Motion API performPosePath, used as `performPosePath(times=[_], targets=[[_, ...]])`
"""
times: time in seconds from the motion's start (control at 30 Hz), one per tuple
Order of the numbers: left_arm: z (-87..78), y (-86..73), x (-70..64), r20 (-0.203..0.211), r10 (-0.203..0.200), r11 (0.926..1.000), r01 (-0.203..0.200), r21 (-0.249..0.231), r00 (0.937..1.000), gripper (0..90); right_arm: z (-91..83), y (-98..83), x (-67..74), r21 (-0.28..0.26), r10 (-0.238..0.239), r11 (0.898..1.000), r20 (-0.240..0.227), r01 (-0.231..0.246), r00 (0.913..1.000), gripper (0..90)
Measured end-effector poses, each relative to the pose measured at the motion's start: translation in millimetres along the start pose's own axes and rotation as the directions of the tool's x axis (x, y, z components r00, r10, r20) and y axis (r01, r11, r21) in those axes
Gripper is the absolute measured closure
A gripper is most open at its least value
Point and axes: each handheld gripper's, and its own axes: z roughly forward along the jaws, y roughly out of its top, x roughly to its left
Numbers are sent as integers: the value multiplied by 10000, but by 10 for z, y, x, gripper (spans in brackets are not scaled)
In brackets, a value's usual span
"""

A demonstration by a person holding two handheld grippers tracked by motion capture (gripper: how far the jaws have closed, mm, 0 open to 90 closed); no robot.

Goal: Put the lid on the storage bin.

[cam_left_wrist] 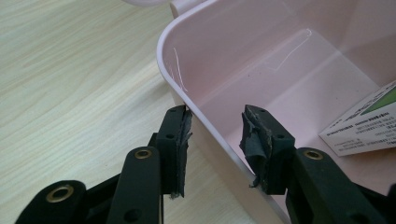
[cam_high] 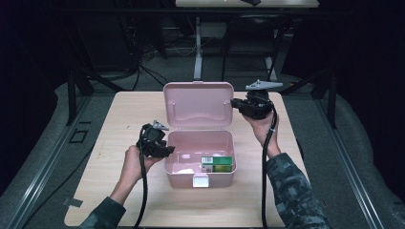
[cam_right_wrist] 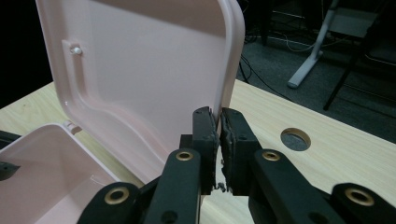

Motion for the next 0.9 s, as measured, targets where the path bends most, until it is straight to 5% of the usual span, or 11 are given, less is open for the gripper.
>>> performPosePath(times=[0.9], targets=[[-6,-1,-14,-61,18,10000,-18,-15,10000,607,-330,-103,213,109,-679,9976,-123,681,9976,854]])
